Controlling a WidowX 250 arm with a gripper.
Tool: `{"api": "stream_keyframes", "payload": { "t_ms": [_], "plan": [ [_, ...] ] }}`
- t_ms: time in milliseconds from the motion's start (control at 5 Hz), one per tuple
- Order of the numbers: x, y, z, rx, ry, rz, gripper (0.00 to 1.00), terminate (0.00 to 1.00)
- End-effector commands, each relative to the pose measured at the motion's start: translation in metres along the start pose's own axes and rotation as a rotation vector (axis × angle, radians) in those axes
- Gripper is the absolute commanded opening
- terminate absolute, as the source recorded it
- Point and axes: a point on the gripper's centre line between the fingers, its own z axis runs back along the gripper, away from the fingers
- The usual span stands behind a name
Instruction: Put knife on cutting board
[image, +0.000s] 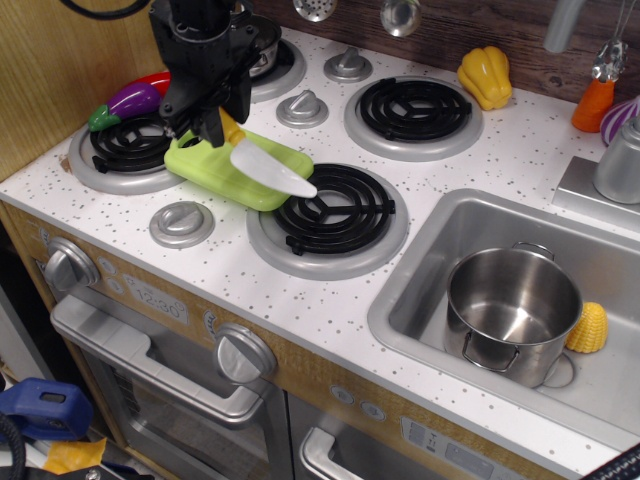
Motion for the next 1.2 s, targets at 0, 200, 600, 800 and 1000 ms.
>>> {"api": "stream_keyframes", "payload": {
  "t_ms": [0,200,600,800,1000],
  "plan": [
    [0.024,-0.015,-0.005,-0.090,-0.038,0.001,0.00,0.00],
    [0.032,-0.015,-0.014,-0.114,-0.040,-0.027,0.00,0.00],
    [0.037,-0.018,-0.027,-0.205,-0.026,-0.071,1.00,0.00],
    [0.037,-0.018,-0.027,-0.205,-0.026,-0.071,1.00,0.00],
    [0.037,-0.018,-0.027,-0.205,-0.026,-0.071,1.00,0.00]
  ]
}}
